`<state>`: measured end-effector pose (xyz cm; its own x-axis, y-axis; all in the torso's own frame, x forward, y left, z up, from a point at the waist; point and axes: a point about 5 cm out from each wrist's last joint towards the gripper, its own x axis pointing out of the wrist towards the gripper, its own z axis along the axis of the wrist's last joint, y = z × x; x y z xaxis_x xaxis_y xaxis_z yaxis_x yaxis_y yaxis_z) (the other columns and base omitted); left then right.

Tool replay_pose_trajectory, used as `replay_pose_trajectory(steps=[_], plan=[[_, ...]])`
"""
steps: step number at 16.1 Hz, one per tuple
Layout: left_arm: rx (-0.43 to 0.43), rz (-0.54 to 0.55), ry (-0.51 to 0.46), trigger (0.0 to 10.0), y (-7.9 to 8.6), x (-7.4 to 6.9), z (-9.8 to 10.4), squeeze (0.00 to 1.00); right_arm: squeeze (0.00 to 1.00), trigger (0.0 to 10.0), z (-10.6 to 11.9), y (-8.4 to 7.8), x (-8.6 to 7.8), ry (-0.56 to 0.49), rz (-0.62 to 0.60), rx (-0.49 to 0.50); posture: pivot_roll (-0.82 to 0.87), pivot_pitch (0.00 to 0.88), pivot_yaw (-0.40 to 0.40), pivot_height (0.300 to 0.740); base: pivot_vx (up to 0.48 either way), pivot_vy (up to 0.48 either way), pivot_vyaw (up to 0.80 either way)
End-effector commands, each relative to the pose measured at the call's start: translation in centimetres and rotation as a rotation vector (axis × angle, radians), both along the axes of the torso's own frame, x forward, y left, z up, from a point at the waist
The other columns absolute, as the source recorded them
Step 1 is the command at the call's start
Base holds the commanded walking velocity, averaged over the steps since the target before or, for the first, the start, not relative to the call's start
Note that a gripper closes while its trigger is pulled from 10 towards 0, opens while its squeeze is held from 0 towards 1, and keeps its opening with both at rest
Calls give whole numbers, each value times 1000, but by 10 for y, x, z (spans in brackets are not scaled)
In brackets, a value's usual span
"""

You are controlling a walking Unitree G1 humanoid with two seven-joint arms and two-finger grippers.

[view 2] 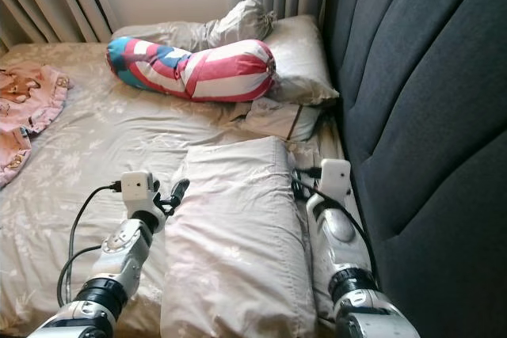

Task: Clean up the room

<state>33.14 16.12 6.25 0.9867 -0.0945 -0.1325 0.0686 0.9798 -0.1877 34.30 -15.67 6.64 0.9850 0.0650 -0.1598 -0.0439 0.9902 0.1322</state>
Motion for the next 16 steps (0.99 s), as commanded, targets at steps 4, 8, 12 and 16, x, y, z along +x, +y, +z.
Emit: replay_pose_trajectory(steps=[4,8,12,16], plan=[[-10,36,108,10000,-1,-9,-20,0,0,10000,-23,18,-9,143,85,-48,-61,102,12,740,0,0,0],[-2,74,192,10000,4,-10,-29,0,0,10000,-30,18,-12,199,112,-32,-59,133,9,740,0,0,0],[-12,101,168,10000,7,-4,-22,188,1000,10000,-22,27,-6,180,143,-18,-52,179,10,740,0,0,0],[58,93,47,10000,7,-2,-9,0,0,10000,-3,33,2,35,124,21,-44,194,13,740,0,0,0]])
